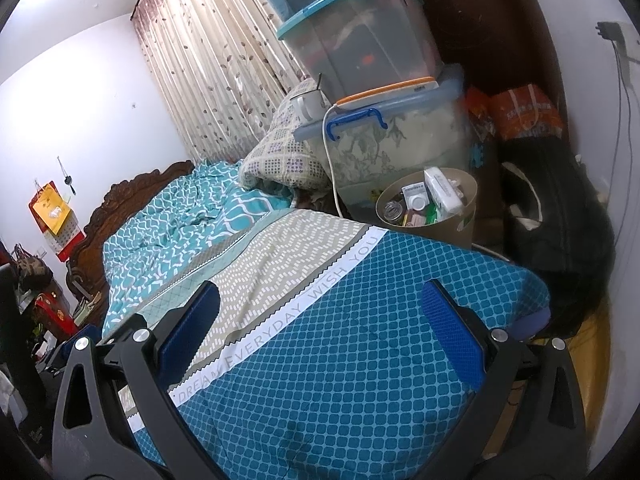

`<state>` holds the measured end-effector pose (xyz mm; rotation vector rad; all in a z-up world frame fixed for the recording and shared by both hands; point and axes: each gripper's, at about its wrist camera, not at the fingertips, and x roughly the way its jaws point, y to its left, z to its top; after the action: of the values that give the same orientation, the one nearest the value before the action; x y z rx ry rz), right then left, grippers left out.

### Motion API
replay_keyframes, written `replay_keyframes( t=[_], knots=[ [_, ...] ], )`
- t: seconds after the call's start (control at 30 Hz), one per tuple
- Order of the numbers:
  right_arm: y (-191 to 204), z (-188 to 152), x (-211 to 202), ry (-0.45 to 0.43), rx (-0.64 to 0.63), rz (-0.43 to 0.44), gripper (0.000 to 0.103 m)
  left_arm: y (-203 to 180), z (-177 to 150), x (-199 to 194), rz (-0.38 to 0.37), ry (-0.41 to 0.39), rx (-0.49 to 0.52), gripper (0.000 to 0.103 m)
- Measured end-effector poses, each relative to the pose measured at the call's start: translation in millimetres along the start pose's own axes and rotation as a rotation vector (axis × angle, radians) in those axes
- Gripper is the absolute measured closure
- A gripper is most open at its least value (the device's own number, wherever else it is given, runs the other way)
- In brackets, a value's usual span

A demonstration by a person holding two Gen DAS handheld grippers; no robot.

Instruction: Collect trash

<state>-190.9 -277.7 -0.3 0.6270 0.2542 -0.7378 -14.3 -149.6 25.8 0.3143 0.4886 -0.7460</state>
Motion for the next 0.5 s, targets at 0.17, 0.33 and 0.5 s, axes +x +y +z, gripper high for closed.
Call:
replay_keyframes(
  t=[0.17,0.33,0.5],
  knots=[
    [0.6,-0.9,-0.5,-0.001,0.001,-0.002,0.004,0.6,-0.4,3.2,0.003,0.014,-0.003,0.009],
    [2.3,-1.5,-0.6,0.001,-0.003,-0.001,0.004,1.1,-1.5,7.9,0.001,0.033,-0.008,0.009],
    [0.8,1.5,0.1,0.0,0.006,-0.002,0.004,2.7,-1.2,8.3,0.014,0.031,-0.012,0.009]
  ],
)
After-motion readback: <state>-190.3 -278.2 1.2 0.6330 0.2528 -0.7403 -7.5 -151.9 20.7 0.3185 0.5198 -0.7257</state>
